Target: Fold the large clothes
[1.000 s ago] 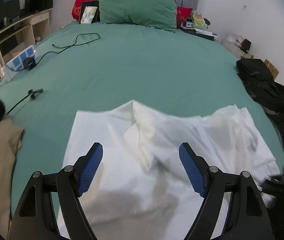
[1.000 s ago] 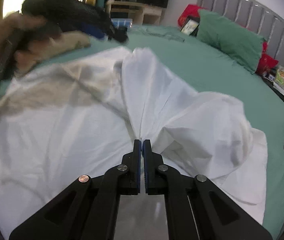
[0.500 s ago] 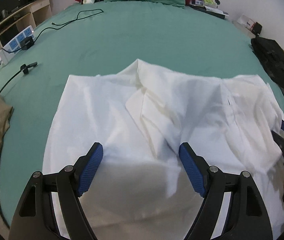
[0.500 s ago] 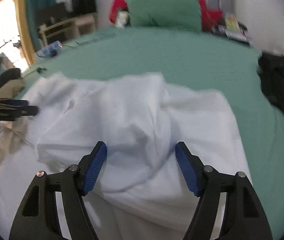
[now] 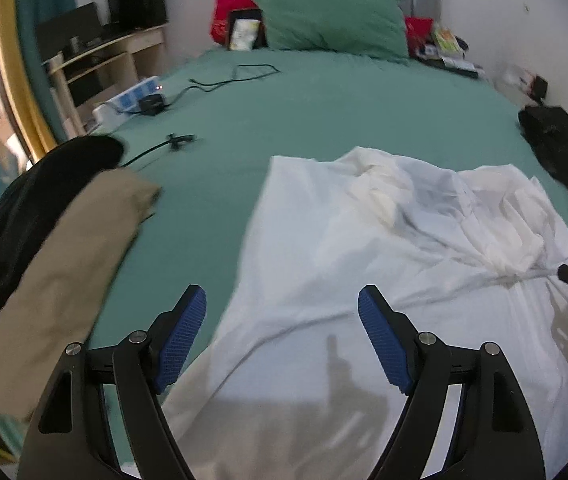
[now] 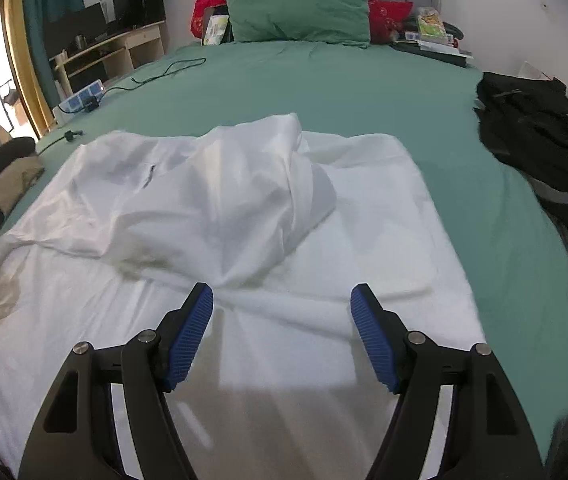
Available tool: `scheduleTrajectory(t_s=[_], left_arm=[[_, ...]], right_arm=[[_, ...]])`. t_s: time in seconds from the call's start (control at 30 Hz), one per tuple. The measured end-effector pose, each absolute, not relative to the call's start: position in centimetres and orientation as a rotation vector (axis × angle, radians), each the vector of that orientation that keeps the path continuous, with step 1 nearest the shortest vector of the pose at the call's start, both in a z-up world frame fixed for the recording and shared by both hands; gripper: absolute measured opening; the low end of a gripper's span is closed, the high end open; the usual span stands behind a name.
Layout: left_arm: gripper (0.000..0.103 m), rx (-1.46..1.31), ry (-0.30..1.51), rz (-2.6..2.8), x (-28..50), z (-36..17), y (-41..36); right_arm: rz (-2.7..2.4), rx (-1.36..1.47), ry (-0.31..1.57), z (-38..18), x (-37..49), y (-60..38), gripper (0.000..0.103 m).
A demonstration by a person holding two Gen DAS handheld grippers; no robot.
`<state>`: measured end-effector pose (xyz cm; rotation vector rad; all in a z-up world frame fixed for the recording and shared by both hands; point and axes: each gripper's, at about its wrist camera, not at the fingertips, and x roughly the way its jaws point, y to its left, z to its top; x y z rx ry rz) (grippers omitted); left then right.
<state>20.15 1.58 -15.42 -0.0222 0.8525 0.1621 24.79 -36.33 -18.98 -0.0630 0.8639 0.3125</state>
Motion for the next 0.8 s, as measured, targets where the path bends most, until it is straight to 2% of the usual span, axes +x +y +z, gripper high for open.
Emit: scheduleTrajectory(t_s=[0.13, 0.3, 0.8], left_arm=[[0.082, -0.046, 0.856, 0.183, 16.8, -15.2, 3.7], [0.082, -0.121, 0.926, 0.188, 13.2, -17.2, 6.6], [0.082, -0.104, 1.072, 0.165, 9.1, -21.7, 6.4]], right_arm=[[0.272, -0.029, 0.837, -17.3, 22.0, -38.6, 0.071], [0.186, -0.004, 0.892, -18.1, 18.5, -42.9, 0.071], [0.009, 0.113, 1.013, -20.3, 11.1, -51.2, 0.072]])
